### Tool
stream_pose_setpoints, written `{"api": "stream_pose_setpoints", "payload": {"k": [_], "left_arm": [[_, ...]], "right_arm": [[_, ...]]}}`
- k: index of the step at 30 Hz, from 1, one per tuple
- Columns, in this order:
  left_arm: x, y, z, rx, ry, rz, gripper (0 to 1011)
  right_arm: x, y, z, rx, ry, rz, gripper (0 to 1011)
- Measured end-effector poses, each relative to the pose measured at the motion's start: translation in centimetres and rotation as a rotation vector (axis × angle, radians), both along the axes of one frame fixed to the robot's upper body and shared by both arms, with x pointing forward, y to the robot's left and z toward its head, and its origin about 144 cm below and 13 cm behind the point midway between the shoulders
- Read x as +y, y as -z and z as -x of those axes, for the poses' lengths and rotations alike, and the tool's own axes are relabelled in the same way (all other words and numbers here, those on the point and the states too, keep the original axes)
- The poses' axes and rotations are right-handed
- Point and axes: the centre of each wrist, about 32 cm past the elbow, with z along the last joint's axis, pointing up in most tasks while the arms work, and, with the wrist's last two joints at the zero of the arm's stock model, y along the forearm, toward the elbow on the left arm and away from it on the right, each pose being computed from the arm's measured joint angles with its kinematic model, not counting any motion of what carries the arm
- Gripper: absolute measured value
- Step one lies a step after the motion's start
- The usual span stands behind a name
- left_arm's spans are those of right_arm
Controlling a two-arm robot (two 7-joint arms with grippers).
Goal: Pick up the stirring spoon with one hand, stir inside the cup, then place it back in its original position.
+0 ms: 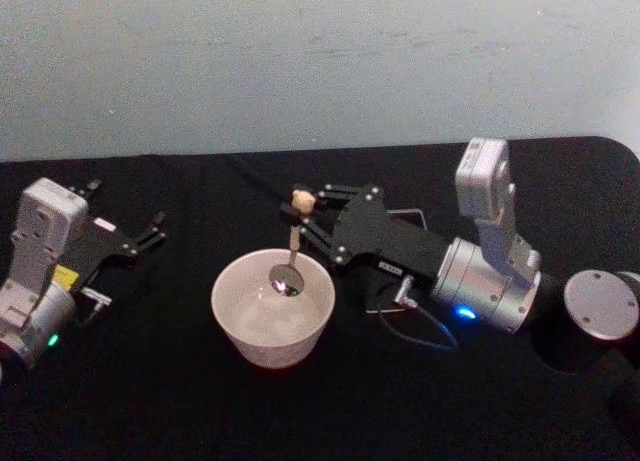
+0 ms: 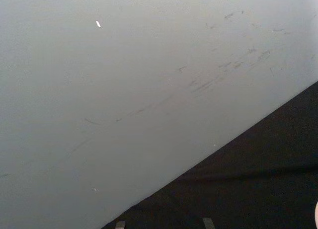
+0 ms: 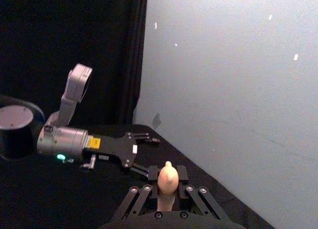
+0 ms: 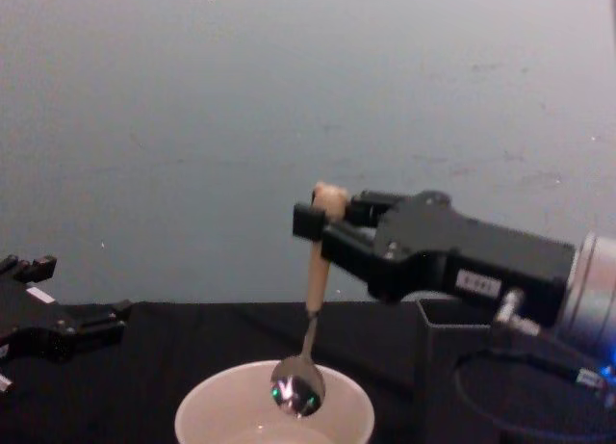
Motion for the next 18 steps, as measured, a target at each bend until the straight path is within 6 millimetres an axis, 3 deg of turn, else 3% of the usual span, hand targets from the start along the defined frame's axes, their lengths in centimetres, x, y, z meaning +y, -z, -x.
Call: {"api": "stream_pose_setpoints", "payload": {"k": [18], "left_arm": [[0.0, 0.0, 0.0, 0.000, 0.000, 0.000, 1001]], "right_arm": [[1.5, 2.6, -1.0, -0.038, -0.004, 0.058, 214]]}}
